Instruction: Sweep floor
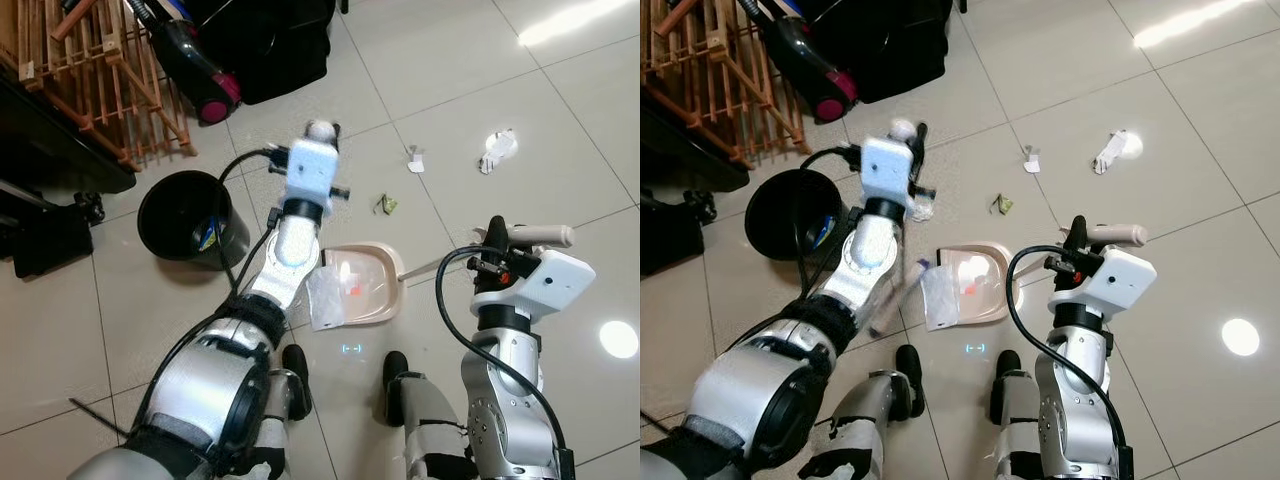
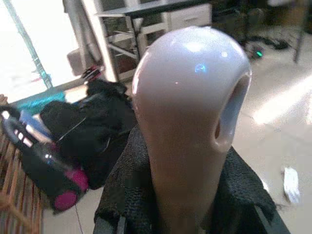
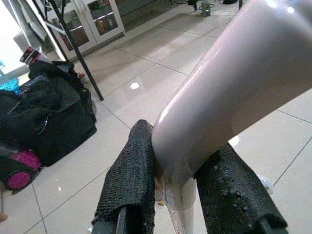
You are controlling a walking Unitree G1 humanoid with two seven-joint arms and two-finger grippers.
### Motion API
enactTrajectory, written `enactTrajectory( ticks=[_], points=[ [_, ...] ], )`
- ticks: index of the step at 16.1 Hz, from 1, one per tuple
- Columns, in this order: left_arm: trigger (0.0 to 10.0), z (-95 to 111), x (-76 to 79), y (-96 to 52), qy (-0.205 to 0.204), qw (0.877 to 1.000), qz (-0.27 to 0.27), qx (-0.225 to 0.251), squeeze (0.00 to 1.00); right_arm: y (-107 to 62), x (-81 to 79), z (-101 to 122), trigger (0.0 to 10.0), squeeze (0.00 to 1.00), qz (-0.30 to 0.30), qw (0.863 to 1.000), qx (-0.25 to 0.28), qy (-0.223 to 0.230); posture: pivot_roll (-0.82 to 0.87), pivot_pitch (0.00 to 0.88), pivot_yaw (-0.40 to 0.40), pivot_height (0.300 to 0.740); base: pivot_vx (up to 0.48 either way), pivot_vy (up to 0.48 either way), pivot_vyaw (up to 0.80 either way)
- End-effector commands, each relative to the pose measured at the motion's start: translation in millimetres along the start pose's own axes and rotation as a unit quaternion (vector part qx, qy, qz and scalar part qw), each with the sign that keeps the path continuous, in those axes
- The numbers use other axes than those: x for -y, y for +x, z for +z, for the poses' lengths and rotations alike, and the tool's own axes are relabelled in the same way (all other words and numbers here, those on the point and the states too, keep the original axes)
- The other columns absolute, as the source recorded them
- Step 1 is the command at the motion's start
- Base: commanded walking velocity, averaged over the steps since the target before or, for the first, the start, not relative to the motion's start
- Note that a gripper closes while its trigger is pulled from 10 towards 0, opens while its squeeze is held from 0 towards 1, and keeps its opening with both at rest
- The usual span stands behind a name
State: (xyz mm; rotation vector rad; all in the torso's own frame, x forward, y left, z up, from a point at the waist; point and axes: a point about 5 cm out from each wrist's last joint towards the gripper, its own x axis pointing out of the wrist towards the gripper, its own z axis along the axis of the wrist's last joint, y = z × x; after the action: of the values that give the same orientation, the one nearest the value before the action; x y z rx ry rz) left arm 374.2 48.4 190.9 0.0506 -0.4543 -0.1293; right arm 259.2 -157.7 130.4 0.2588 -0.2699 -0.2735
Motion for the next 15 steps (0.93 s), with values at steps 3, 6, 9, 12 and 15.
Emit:
enactTrajectory(
  ticks=[3,6,9,12,15],
  points=[
    [10.0,3.3,1.8,4.9,-0.059,0.997,0.056,-0.016,0.00,-14.7,-7.1,-26.2,10.0,0.00,-0.026,0.993,-0.086,-0.073,-0.07,0.455,0.125,0.740,0.000,0.000,0.00],
    [10.0,20.3,-2.2,19.1,-0.078,0.993,0.084,0.008,0.00,-12.3,-5.4,-23.3,10.0,0.00,-0.082,0.989,-0.078,-0.091,-0.06,0.457,0.124,0.740,0.000,0.000,0.00],
    [10.0,40.1,-12.4,34.9,-0.086,0.988,0.124,0.035,0.00,-13.9,-9.0,-26.4,10.0,0.00,-0.088,0.989,-0.091,-0.081,-0.06,0.451,0.121,0.740,0.000,0.000,0.00],
    [10.0,57.4,-24.7,46.7,-0.115,0.977,0.169,0.057,0.00,-15.1,-9.9,-28.4,10.0,0.00,-0.096,0.987,-0.099,-0.078,-0.06,0.453,0.120,0.740,0.000,0.000,0.00],
    [10.0,70.8,-35.1,55.0,-0.165,0.963,0.202,0.072,0.00,-14.9,-5.2,-32.9,10.0,0.00,-0.099,0.986,-0.108,-0.073,-0.05,0.421,0.113,0.740,0.000,0.000,0.00]
  ],
)
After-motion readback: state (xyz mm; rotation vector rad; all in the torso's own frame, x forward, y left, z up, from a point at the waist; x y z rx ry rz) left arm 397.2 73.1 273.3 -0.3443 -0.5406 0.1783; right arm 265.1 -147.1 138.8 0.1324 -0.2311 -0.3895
